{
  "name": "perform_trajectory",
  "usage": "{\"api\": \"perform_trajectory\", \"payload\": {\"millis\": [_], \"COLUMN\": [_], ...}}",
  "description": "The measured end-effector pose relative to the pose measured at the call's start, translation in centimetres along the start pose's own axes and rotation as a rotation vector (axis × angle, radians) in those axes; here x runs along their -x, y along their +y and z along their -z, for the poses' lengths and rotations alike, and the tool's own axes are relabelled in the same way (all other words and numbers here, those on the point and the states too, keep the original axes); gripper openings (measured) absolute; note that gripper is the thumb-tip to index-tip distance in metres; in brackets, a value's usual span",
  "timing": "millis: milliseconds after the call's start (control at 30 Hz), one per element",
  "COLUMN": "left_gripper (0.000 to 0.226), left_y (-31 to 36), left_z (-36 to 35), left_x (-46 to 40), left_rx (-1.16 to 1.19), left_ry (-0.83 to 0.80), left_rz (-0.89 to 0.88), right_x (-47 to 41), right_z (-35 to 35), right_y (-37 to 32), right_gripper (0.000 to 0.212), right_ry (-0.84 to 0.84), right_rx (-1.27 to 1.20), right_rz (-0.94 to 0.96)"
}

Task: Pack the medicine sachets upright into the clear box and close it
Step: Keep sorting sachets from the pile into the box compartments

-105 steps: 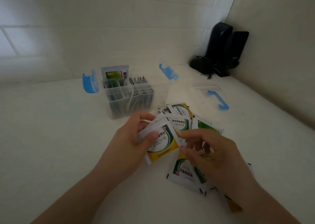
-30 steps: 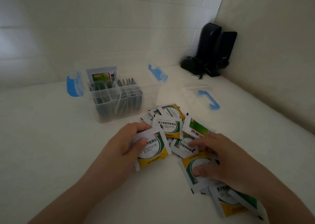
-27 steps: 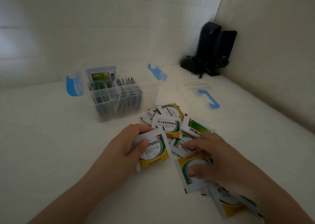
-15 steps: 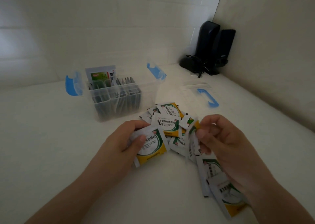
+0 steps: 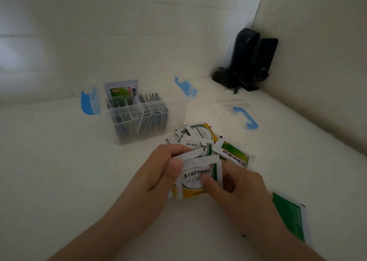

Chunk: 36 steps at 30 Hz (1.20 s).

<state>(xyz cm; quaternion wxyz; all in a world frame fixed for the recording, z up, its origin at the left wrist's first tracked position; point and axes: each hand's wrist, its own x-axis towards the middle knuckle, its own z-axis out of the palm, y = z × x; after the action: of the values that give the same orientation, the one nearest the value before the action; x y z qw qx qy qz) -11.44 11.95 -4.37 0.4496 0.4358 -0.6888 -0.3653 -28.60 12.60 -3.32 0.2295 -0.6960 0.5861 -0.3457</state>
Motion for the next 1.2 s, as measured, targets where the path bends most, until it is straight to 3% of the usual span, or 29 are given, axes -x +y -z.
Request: {"api": "perform_trajectory", "payload": {"millis": [167, 267, 433, 633, 767, 867, 967, 1033, 1200], "left_gripper": [0.026, 0.025, 0.040, 0.034, 0.024, 0.005, 0.011, 0.013, 0.016], "left_y": [-0.4, -0.4, -0.9, -1.9, 1.1, 3.8, 5.5, 6.1, 4.2], "left_z": [-0.1, -0.1, 0.5, 1.8, 2.4, 4.5, 6.7, 8.0, 9.7], "left_x": [0.1, 0.1, 0.4, 0.0, -1.3, -4.5, -9.2, -12.5, -18.3], "left_rx": [-0.284, -0.368, -0.336, -0.448, -0.393, -0.345, -0.314, -0.350, -0.408], "left_ry": [-0.117, -0.186, -0.212, -0.214, -0.164, -0.154, -0.143, -0.134, -0.135], "left_rz": [-0.160, -0.206, -0.129, -0.108, -0.145, -0.104, -0.058, -0.026, 0.075], "right_x": [0.1, -0.1, -0.1, -0.3, -0.2, -1.4, -5.0, -8.3, -15.3], "right_z": [-0.9, -1.4, -1.4, -0.5, 0.7, 2.4, 3.3, 3.5, 2.1], "right_y": [0.3, 0.9, 1.5, 0.1, -1.3, -3.2, -5.8, -7.1, -7.8], "right_gripper": [0.032, 0.053, 0.026, 0.026, 0.026, 0.014, 0.015, 0.007, 0.026], "right_ry": [0.006, -0.057, -0.180, -0.289, -0.226, -0.113, -0.001, 0.012, -0.024], "right_rx": [0.058, -0.013, 0.126, 0.150, 0.110, 0.094, 0.142, 0.125, 0.124], "right_rz": [0.115, 0.089, 0.200, 0.098, 0.093, 0.244, 0.372, 0.332, 0.235]}}
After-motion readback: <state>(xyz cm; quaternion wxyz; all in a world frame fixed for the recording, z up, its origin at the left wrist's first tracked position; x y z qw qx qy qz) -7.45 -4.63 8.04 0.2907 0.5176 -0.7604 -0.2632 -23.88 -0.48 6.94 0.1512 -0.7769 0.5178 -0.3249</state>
